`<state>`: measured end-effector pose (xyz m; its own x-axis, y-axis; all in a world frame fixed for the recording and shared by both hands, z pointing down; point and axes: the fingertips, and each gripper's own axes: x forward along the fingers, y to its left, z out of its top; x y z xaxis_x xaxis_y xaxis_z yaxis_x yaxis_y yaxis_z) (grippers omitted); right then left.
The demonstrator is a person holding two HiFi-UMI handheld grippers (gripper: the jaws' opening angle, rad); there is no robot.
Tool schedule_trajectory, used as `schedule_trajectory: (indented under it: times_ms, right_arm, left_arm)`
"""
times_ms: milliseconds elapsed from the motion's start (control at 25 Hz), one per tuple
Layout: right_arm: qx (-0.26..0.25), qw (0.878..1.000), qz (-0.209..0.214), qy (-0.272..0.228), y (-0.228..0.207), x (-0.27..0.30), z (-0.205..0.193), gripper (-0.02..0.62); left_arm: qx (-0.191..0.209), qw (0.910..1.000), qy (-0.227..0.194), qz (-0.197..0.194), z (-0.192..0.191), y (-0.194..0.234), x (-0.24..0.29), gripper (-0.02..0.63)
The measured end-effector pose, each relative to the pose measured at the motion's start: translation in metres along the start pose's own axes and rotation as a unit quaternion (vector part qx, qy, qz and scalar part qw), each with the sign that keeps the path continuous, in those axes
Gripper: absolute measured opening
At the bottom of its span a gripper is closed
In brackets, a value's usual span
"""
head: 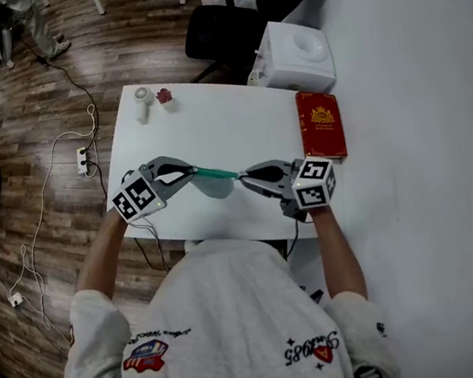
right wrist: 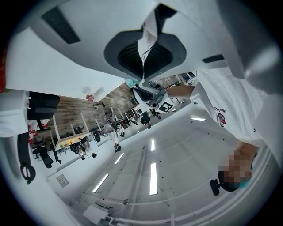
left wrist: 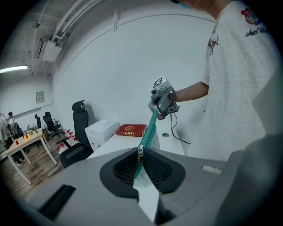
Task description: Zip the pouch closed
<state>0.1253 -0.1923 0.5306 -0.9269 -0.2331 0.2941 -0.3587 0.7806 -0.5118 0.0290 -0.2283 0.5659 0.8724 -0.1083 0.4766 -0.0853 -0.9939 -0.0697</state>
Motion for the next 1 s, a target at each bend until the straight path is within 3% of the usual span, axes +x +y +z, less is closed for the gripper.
schedule_trajectory:
  times_ms: [680, 1000]
  right_arm:
    - [0.005, 1.0, -0.011, -0.008, -0.005, -0.01, -0.006, 0.017]
    - [0.008, 0.999, -0.005, -0.041, -0.005, -0.003, 0.013, 0.018]
  left_arm:
    - [-0.021, 0.9989, 0.023, 0.035, -0.032, 0.015, -0.013, 0.029]
    - [-0.051, 0.9973, 0.02, 0.049, -0.039, 0.019, -0.006, 0.029]
